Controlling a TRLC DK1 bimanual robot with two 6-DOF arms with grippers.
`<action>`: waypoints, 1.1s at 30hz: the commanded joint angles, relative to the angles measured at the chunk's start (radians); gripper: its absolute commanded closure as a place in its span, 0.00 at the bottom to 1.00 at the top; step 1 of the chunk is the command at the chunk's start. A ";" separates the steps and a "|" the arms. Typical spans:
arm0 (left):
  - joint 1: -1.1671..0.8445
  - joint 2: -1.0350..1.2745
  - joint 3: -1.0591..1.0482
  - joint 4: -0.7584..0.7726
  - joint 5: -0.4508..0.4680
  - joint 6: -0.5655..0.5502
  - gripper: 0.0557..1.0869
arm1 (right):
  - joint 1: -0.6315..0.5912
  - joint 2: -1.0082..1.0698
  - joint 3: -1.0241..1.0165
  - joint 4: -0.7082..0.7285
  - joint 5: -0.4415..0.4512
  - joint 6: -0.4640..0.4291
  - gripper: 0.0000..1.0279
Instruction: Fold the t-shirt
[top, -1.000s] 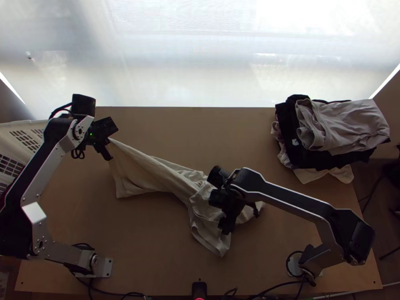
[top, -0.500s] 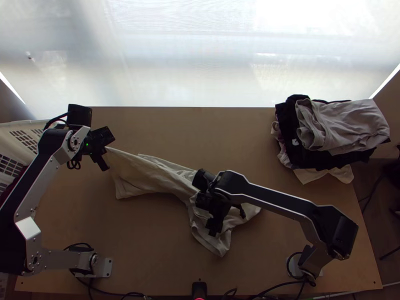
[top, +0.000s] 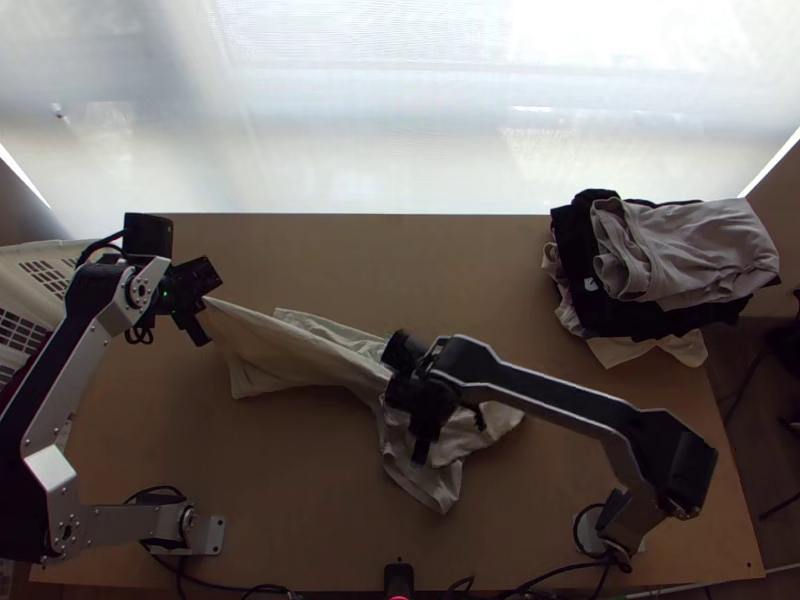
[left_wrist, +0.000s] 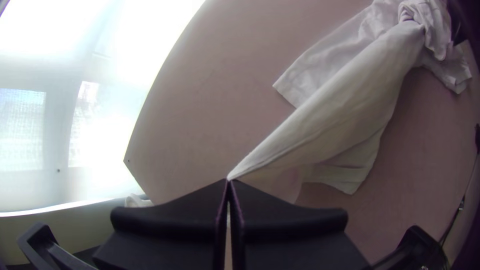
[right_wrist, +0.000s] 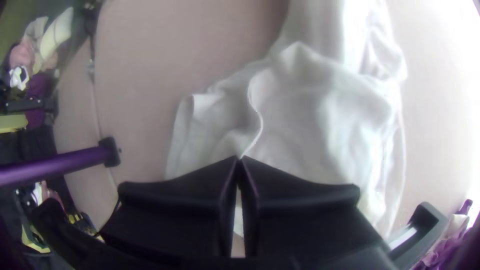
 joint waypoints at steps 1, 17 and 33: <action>0.009 -0.046 -0.055 0.005 0.000 0.011 0.96 | -0.182 -0.090 0.106 -0.022 0.002 -0.024 0.97; 0.034 -0.110 -0.127 0.012 0.000 0.056 0.96 | -0.791 0.026 0.295 0.105 0.279 -0.104 0.85; 0.035 -0.116 -0.130 0.026 0.000 0.083 0.96 | -0.485 -0.186 0.031 -0.162 0.355 -0.139 0.04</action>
